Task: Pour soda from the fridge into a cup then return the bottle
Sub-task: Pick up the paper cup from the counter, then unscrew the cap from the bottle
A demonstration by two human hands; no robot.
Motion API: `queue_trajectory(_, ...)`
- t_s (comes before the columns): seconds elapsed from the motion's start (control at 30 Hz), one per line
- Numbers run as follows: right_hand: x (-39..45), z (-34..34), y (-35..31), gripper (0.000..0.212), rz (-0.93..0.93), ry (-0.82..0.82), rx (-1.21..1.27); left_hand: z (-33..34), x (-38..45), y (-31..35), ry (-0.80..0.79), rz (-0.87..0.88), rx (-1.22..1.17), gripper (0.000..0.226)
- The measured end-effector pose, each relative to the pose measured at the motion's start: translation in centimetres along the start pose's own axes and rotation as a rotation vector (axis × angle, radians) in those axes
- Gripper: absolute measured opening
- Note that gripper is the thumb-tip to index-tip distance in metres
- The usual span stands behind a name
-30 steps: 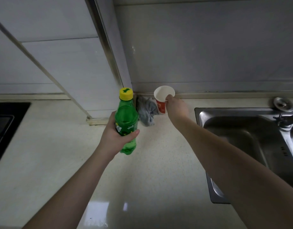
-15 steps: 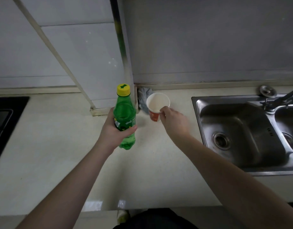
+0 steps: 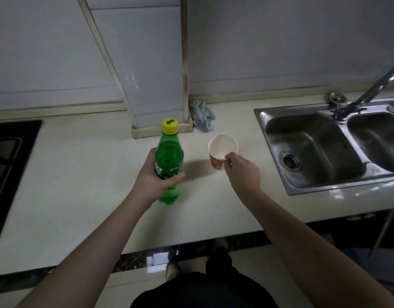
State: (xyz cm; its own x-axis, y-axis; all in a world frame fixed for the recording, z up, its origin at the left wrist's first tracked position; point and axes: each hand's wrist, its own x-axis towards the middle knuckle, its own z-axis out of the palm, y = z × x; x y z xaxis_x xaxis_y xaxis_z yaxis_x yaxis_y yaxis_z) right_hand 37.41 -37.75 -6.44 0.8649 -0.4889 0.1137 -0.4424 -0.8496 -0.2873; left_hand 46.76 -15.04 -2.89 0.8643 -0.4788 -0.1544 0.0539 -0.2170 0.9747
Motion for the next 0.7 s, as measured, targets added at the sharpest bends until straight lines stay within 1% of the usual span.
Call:
queue_trajectory(0.2, -1.8, -0.1, 2.5, 0.017, 0.083, -0.016, -0.054, 1.7, -0.5, 0.1, -0.056, -0.013, 0.029, 0.073)
queue_trajectory(0.37, -2.4, 0.3, 4.9, 0.017, 0.089, -0.021, -0.008, 4.6, -0.2, 0.2, -0.062, -0.020, 0.041, 0.070)
queue_trajectory(0.47, -2.8, 0.2, 6.0, 0.033, 0.067, -0.039, 0.013, 6.3, 0.0, 0.1, -0.055, -0.026, 0.049, 0.069)
queue_trajectory(0.5, -3.0, -0.1, 6.2, 0.037, 0.055, -0.018, 0.032, 6.8, 0.1, 0.1, -0.058, -0.030, 0.055, 0.069)
queue_trajectory(0.57, -3.3, -1.2, 6.1, 0.036, 0.039, 0.033, 0.120, 7.6, 0.2, -0.1, -0.064, -0.036, 0.076, 0.069)
queue_trajectory(0.7, -1.6, -4.7, 4.4, 0.022, 0.099, -0.012, 0.435, 8.7, 0.4, -0.2, -0.084, -0.004, 0.160, 0.068)
